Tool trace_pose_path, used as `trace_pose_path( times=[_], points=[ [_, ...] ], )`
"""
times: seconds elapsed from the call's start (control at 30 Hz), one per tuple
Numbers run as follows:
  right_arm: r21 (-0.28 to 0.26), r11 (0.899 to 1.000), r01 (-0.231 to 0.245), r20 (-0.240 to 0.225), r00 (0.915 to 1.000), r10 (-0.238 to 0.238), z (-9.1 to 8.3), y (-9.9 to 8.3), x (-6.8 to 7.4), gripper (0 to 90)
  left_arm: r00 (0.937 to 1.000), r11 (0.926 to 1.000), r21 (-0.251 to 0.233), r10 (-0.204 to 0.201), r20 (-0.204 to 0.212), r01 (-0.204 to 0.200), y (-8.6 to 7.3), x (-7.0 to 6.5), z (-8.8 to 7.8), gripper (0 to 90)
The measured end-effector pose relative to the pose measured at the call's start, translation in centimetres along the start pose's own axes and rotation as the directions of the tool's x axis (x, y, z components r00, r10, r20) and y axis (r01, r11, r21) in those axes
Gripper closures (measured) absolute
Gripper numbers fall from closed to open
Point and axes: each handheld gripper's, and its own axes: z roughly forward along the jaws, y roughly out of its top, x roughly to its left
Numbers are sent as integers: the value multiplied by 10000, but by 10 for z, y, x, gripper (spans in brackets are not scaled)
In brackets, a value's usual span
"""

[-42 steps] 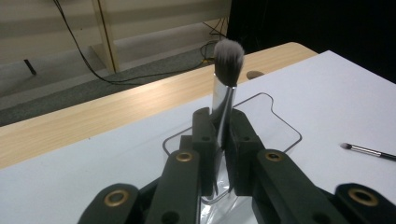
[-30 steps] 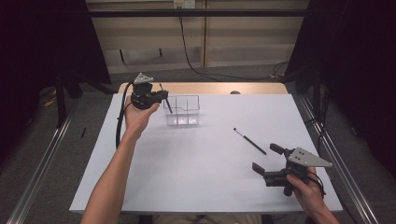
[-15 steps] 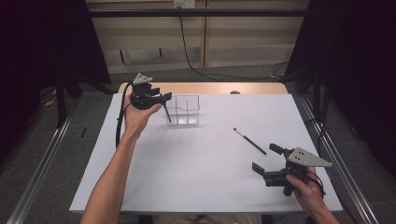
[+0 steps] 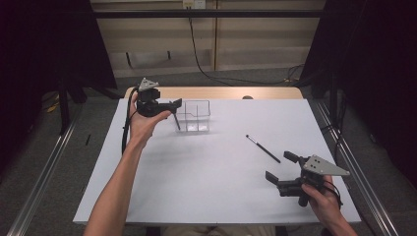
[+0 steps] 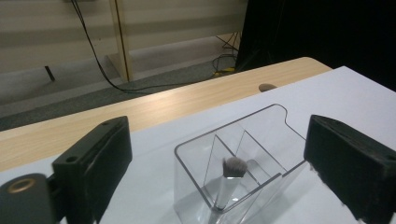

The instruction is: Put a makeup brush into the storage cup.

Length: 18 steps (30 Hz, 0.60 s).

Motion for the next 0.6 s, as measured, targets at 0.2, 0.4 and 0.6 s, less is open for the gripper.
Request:
trace_pose_path(
  times=[0.2,0.4,0.6],
  points=[
    [17,10000,-62,73,10000,62,0,0,-1,2,9993,9993,-174,-334,175,337,-5,6,-9,41],
    [11,9999,-112,165,9998,112,0,0,-2,2,9997,9994,-290,-183,179,188,-13,10,-20,25],
    [11,9999,-170,300,9994,170,0,0,-4,1,10000,9980,-631,-53,76,58,-18,7,-35,19]
  ],
)
